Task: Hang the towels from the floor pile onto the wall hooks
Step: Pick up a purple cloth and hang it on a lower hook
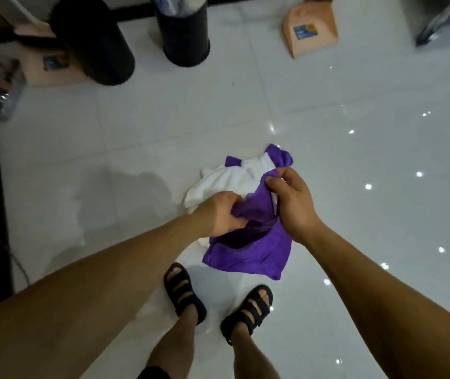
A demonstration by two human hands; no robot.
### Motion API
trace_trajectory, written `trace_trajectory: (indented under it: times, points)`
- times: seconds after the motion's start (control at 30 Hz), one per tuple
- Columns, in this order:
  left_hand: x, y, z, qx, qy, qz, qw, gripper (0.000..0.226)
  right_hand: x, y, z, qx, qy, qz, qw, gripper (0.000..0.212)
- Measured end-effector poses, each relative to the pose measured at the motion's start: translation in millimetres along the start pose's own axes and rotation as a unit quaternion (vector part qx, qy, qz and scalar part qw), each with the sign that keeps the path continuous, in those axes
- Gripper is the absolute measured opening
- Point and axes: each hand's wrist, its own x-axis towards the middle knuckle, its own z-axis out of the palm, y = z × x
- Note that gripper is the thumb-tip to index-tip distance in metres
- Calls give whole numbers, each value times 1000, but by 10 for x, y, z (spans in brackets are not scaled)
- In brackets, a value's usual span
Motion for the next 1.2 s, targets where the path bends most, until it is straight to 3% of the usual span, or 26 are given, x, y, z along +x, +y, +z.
trace_trajectory:
  times: [0.1, 0.2, 0.3, 0.37, 0.5, 0.57, 0.63, 0.73, 0.8, 0.9, 1.0, 1.1, 1.2]
  points:
    - [-432, 388, -589, 62, 28, -18, 998, 15, -294, -902, -58, -35, 13, -35, 999, 11]
    - [-911, 723, -1199, 93, 60, -31, 993, 20, -516, -1686, -133, -35, 35, -52, 997, 9]
    - [-1342, 1028, -1732, 104, 118, -58, 986, 10, -694, -2259, -179, -87, -17, -83, 993, 7]
    - [-1594, 1256, -1988, 64, 168, -78, 981, 11, -834, -2499, -176, -152, -70, -100, 981, 21]
    - [-2151, 1727, -2249, -85, 259, -108, 956, 17, -1090, -2891, -221, -324, -178, -124, 921, 53]
    - [-2483, 1909, -2321, -103, 259, -117, 953, 17, -1179, -3063, -283, -390, -196, -166, 884, 49]
    - [-2805, 2091, -2362, -123, 241, -125, 955, 19, -1245, -3230, -307, -422, -139, -238, 863, 32]
    - [-3124, 2408, -2356, -233, 297, -104, 920, 22, -1428, -3462, -130, -366, -34, -315, 875, 21]
    - [-3264, 2691, -2336, -328, 369, -68, 867, 16, -1656, -3578, 125, -288, -40, -327, 899, 22]
    - [-3495, 3097, -2335, -420, 414, -30, 807, 16, -2041, -3694, 512, -213, -117, -336, 910, 23]
    - [-3810, 3362, -2350, -433, 433, 6, 790, 10, -2479, -3774, 713, -135, -244, -334, 900, 34]
    - [-4171, 3520, -2373, -460, 423, 34, 780, 14, -2889, -3796, 784, -110, -385, -332, 854, 52]
    - [-4572, 3528, -2372, -453, 425, 80, 779, 12, -3239, -3837, 906, -169, -407, -381, 813, 55]
